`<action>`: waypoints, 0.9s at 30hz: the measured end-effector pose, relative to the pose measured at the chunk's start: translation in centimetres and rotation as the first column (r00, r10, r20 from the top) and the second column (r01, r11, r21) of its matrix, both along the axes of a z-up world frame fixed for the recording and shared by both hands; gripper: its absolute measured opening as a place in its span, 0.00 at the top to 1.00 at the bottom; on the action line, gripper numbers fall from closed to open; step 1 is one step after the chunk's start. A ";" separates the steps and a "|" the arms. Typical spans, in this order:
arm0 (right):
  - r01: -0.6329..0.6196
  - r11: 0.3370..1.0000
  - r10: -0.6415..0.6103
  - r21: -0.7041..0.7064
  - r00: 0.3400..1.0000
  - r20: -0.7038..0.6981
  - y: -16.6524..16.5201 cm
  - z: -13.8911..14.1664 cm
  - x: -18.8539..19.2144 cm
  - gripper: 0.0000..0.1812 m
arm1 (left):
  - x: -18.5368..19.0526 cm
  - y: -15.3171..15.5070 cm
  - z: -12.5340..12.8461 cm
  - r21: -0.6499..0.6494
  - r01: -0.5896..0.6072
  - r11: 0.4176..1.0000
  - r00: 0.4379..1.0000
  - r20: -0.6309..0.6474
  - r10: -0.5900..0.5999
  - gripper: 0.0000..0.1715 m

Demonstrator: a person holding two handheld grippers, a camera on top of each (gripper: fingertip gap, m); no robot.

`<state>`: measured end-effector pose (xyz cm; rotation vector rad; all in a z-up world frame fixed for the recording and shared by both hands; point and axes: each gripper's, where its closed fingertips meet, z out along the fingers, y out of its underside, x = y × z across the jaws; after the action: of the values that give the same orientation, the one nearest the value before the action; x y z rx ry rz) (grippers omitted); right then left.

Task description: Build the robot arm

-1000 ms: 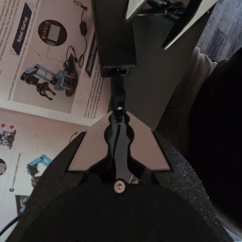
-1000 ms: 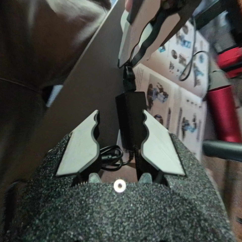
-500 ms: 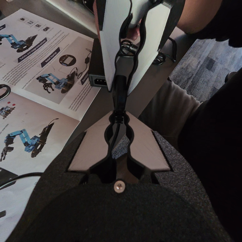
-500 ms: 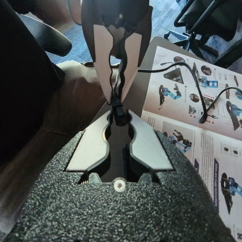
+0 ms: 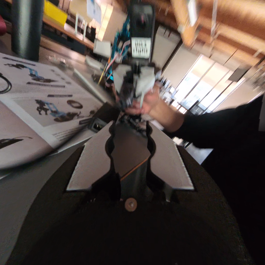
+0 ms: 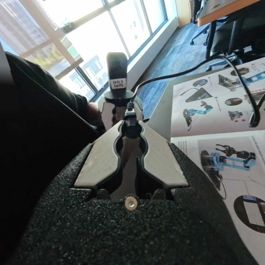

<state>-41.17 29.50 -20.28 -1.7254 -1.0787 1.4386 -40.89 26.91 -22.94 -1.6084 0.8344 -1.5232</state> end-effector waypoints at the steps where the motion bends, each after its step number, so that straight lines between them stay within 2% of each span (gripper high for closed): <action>1: -0.016 1.000 0.015 0.023 1.000 0.027 -0.4 -0.4 -0.3 0.92 | -0.5 0.7 1.0 -0.054 -0.002 0.999 0.996 0.085 0.007 0.74; 3: -0.027 0.999 0.026 0.033 0.999 0.045 -0.9 -0.7 -0.6 0.92 | -1.1 1.4 2.4 -0.101 0.023 0.995 0.982 0.189 -0.003 0.80; 5: -0.019 0.999 0.018 0.031 0.999 0.027 -0.9 -0.4 -0.8 0.93 | -0.7 1.1 1.9 -0.078 0.052 0.996 0.989 0.144 -0.040 0.83; 7: -0.032 0.999 0.031 0.027 0.998 0.055 -1.1 -1.0 -1.0 0.92 | -0.5 1.0 1.5 -0.038 0.042 0.998 0.994 0.104 -0.038 0.92; 9: -0.033 0.999 0.032 0.004 0.998 0.051 -1.2 -1.0 -1.1 0.93 | -0.5 1.1 1.6 -0.019 0.031 0.999 0.993 0.114 -0.028 0.92; 11: -0.073 0.997 0.073 -0.003 0.991 0.109 -1.6 -1.8 -0.7 0.92 | -0.6 1.3 1.6 -0.034 0.033 0.999 0.991 0.130 -0.028 0.92; 12: -0.100 0.995 0.097 0.009 0.983 0.154 -1.7 -2.2 -0.3 0.88 | -0.9 1.5 1.7 -0.018 0.019 1.000 0.991 0.135 -0.016 0.92; 13: -0.105 0.993 0.092 0.045 0.971 0.221 -1.2 -2.5 0.6 0.79 | -1.1 1.7 1.6 0.008 0.015 1.000 0.993 0.118 -0.016 0.92; 14: -0.091 0.992 0.062 0.088 0.956 0.286 -0.2 -2.4 1.8 0.75 | -1.1 1.7 1.0 0.026 0.024 0.999 0.997 0.067 -0.025 0.92; 16: -0.110 0.976 0.011 0.189 0.888 0.459 2.2 -3.6 4.7 0.70 | -1.2 2.4 -0.6 0.059 -0.008 0.998 0.998 -0.060 0.011 0.92; 17: -0.150 0.969 0.018 0.197 0.835 0.551 3.0 -4.7 6.0 0.63 | -1.2 2.5 -0.9 0.067 -0.016 0.998 0.996 -0.085 0.021 0.92; 20: -0.287 0.955 0.160 0.071 0.704 0.692 2.4 -7.5 8.0 0.56 | -1.0 3.2 -1.9 0.049 -0.067 0.997 0.985 -0.154 0.074 0.92; 23: -0.381 0.920 0.156 0.094 0.574 0.804 1.5 -10.0 8.5 0.59 | -1.0 3.7 -2.9 0.013 -0.125 0.992 0.972 -0.201 0.125 0.92; 25: -0.420 0.887 0.053 0.191 0.503 0.863 1.7 -11.2 8.6 0.68 | -0.8 3.7 -3.5 -0.022 -0.142 0.990 0.968 -0.213 0.134 0.92; 27: -0.418 0.869 -0.022 0.265 0.503 0.864 1.6 -10.9 8.3 0.71 | -0.6 3.6 -3.6 -0.029 -0.135 0.990 0.967 -0.221 0.125 0.92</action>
<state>-32.85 31.12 -31.19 -1.9880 -2.0075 0.2425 -41.46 30.49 -26.57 -1.8498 0.7997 -1.2969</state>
